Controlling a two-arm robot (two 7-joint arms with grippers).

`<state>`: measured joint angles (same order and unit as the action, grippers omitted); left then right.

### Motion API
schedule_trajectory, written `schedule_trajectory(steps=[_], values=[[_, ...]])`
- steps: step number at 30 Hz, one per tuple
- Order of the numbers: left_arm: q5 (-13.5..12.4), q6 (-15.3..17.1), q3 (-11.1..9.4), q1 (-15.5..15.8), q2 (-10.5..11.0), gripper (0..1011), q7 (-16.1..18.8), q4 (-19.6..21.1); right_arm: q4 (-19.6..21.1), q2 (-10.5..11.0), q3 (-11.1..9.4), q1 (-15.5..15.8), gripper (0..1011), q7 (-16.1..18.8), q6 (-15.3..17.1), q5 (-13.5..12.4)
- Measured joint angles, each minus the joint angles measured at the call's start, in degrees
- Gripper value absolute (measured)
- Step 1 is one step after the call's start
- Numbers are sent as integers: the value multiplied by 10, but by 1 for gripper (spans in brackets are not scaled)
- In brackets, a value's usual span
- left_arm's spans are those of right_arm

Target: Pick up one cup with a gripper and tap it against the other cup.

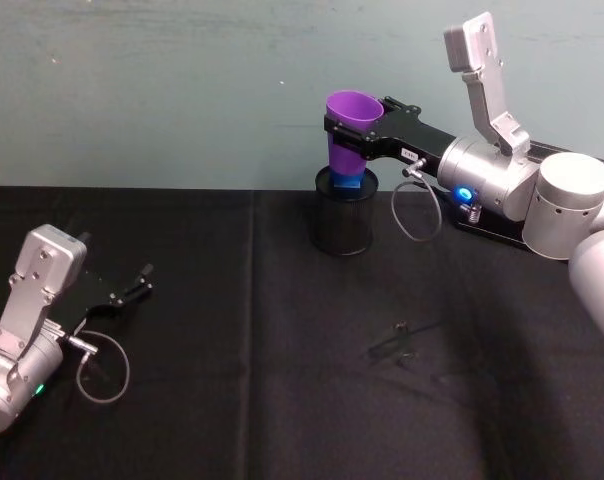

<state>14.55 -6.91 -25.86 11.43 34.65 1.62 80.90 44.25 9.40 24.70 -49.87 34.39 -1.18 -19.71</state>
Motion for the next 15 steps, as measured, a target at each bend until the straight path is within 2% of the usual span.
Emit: schedule_trajectory(steps=[15], values=[[0, 0, 0, 0, 0, 1011, 0, 0, 19, 6, 2, 11, 724, 3, 10, -2]])
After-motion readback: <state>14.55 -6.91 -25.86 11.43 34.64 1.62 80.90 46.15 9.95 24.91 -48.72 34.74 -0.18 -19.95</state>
